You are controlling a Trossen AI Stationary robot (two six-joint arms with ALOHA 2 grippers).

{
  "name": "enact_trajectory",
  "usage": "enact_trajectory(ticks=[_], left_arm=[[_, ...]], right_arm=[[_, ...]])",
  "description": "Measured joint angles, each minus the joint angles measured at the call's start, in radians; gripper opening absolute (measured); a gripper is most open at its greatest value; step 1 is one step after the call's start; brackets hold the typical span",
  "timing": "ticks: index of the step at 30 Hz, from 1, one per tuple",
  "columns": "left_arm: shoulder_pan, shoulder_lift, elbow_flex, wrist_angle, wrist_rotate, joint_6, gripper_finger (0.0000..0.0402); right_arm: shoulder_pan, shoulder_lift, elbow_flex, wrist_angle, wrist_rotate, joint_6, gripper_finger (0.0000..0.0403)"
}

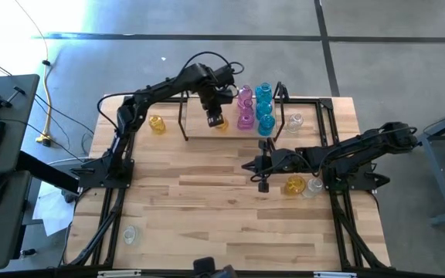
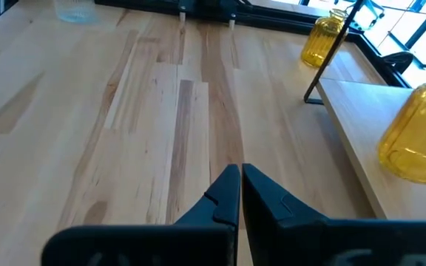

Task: Sort vases onto shelf
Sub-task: Put the bottom left yellow vase on the shelf

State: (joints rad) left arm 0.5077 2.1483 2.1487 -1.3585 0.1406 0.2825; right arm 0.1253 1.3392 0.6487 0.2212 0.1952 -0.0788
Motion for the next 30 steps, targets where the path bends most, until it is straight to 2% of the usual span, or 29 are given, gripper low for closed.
enact_trajectory(ticks=[17, 30], left_arm=[[0.009, -0.003, -0.035, 0.03, 0.007, -0.01, 0.0012], [0.009, -0.002, -0.034, 0.056, 0.002, -0.019, 0.0093]], right_arm=[[0.0, 0.0, 0.0, 0.0, 0.0, 0.0, 0.0], [0.0, 0.0, 0.0, 0.0, 0.0, 0.011, 0.0]])
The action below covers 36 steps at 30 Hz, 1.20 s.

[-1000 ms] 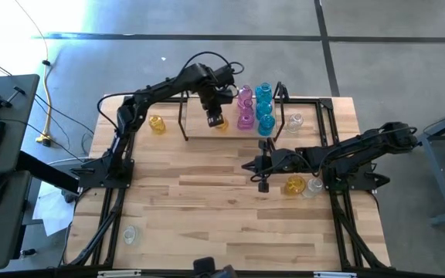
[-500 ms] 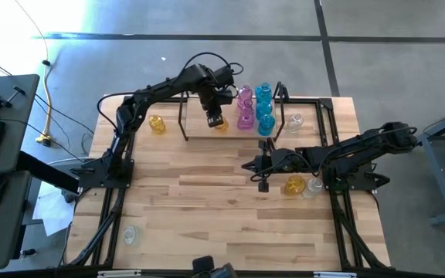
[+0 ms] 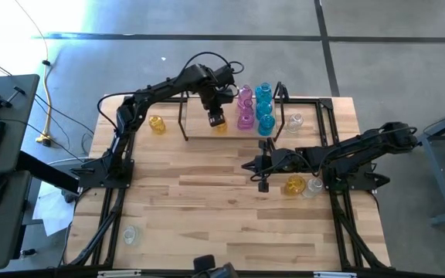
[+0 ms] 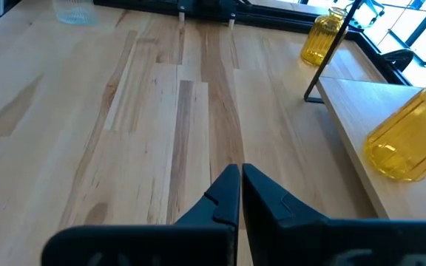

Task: Sort vases onto shelf
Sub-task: Put the bottom left yellow vase on the shelf

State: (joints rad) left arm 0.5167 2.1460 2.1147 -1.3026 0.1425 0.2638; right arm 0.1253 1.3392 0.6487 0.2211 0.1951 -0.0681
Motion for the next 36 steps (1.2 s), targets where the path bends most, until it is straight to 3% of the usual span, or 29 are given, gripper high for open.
enact_trajectory(ticks=[8, 12, 16, 20, 24, 31, 36], left_arm=[[0.0, -0.02, 0.0, 0.026, -0.005, 0.031, 0.0121], [0.0, -0.065, -0.002, 0.039, -0.002, 0.061, 0.0112], [-0.01, -0.142, -0.063, 0.161, 0.022, 0.061, 0.0086], [-0.023, -0.262, -0.247, 0.381, 0.115, 0.068, 0.0048], [-0.042, -0.412, -0.53, 0.705, 0.185, 0.034, 0.0008], [-0.076, -0.687, -1.032, 1.334, 0.194, -0.075, 0.0005], [-0.076, -0.853, -1.306, 1.646, 0.18, -0.142, 0.0001]], right_arm=[[0.0, 0.0, 0.0, -0.001, 0.0, 0.0, 0.0], [0.0, 0.0, 0.0, -0.008, 0.0, 0.008, 0.0], [0.0, 0.0, 0.0, -0.037, 0.0, 0.016, 0.0], [0.0, 0.0, 0.0, -0.058, 0.013, 0.027, 0.0], [0.0, 0.0, 0.0, -0.056, 0.034, 0.043, 0.0], [-0.015, 0.011, 0.002, 0.145, 0.046, 0.071, 0.0], [-0.055, 0.093, 0.099, 0.191, 0.05, 0.072, 0.0]])
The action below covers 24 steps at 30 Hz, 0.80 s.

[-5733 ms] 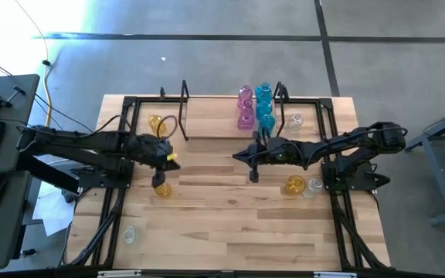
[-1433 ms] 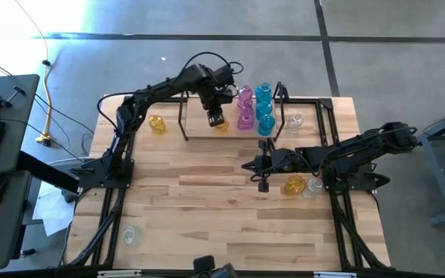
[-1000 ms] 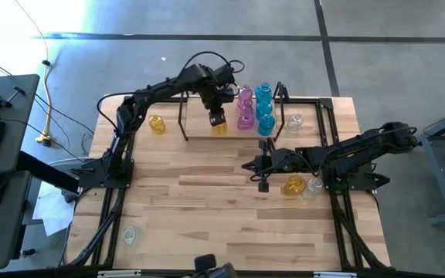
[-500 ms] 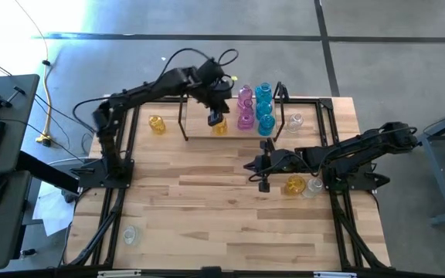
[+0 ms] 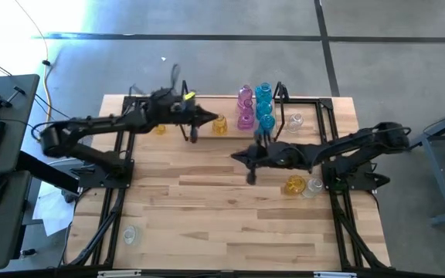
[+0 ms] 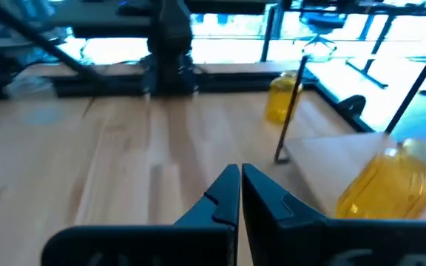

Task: Sort vases onto shelf
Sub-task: Put the bottom left yellow vase on the shelf

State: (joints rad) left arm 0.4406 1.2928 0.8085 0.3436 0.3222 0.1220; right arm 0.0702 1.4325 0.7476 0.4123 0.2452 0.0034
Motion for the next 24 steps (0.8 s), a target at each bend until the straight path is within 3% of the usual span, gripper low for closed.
enact_trajectory(ticks=[4, 8, 18, 24], left_arm=[[0.019, -0.106, -0.16, 0.175, -0.009, -0.048, 0.0001], [0.034, -0.187, -0.259, 0.242, -0.014, -0.068, 0.0001], [0.045, -0.329, -0.397, 0.302, -0.214, -0.066, 0.0001], [0.044, -0.369, -0.453, 0.313, -0.242, -0.066, 0.0001]], right_arm=[[-0.033, 0.099, 0.136, -0.058, 0.04, -0.002, 0.0], [-0.061, 0.18, 0.284, -0.188, 0.046, -0.003, 0.0], [-0.138, 0.398, 0.581, -0.481, 0.046, -0.013, 0.0], [-0.184, 0.477, 0.658, -0.592, 0.099, -0.021, 0.0]])
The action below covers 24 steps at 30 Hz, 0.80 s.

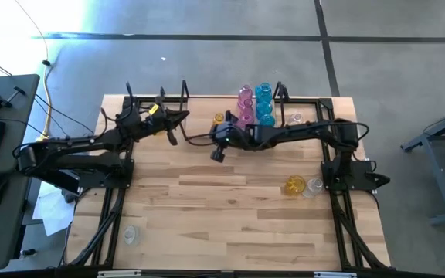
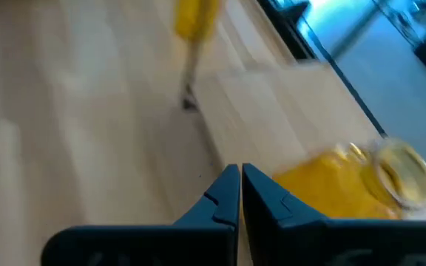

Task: Sort vases onto shelf
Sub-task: Put the bottom left yellow vase on the shelf

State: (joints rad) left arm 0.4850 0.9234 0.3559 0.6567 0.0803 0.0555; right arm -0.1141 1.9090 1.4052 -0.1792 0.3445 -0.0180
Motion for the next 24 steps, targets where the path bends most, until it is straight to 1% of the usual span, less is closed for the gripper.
enact_trajectory(ticks=[6, 13, 19, 21, 24], left_arm=[[0.002, -0.002, -0.022, 0.002, -0.002, 0.0, 0.0001], [0.006, -0.002, -0.022, 0.007, -0.004, 0.0, 0.0001], [0.006, -0.002, -0.022, 0.008, -0.005, 0.0, 0.0001], [0.006, -0.002, -0.022, 0.008, -0.004, 0.0, 0.0001], [0.006, -0.002, -0.022, 0.007, -0.004, 0.001, 0.0001]], right_arm=[[-0.052, 0.007, 0.006, -0.068, 0.046, 0.024, 0.0], [-0.11, 0.007, 0.006, -0.085, 0.049, 0.017, 0.0], [-0.13, 0.007, 0.006, -0.088, 0.049, 0.014, 0.0], [-0.129, 0.001, 0.006, -0.089, 0.026, 0.01, 0.0], [-0.128, -0.013, 0.006, -0.047, -0.042, 0.003, 0.0]])
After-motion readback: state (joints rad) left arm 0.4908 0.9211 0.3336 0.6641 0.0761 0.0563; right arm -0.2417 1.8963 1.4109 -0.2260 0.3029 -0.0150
